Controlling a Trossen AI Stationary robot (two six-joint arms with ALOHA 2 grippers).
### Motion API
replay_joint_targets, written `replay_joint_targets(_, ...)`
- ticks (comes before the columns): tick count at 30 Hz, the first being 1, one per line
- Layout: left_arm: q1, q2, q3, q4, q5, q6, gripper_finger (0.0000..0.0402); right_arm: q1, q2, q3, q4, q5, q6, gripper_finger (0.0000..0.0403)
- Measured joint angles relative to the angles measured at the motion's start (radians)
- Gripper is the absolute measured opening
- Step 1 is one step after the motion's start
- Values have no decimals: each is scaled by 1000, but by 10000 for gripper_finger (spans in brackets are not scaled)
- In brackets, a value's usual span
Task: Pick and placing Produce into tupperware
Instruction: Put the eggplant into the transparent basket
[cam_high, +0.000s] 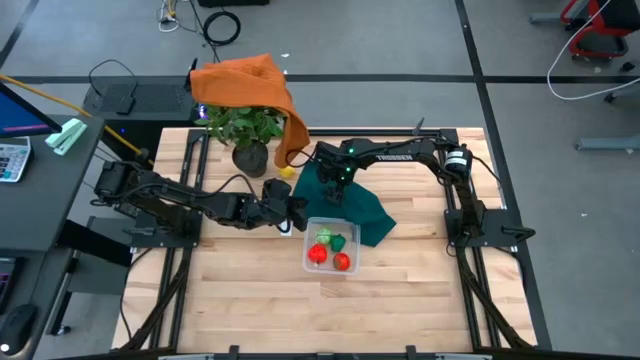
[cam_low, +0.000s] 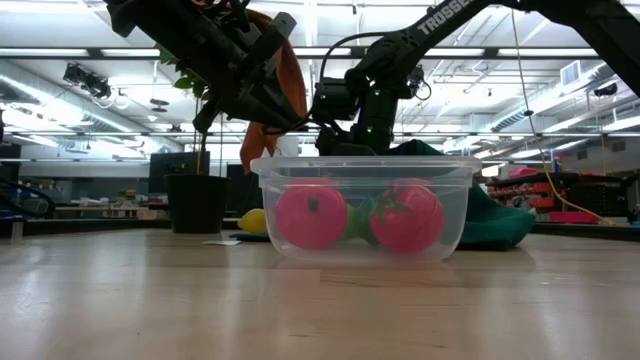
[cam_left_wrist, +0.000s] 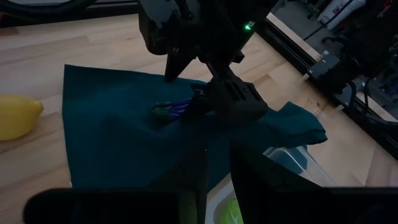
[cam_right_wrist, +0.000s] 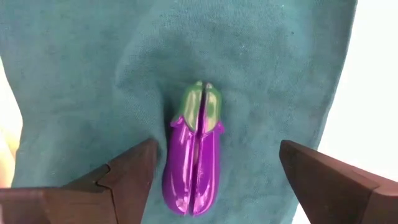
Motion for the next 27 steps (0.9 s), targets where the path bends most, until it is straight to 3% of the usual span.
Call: replay_joint_targets(27, 0, 0, 0, 3, 2, 11, 64, 5, 26, -5, 2, 4, 24, 301)
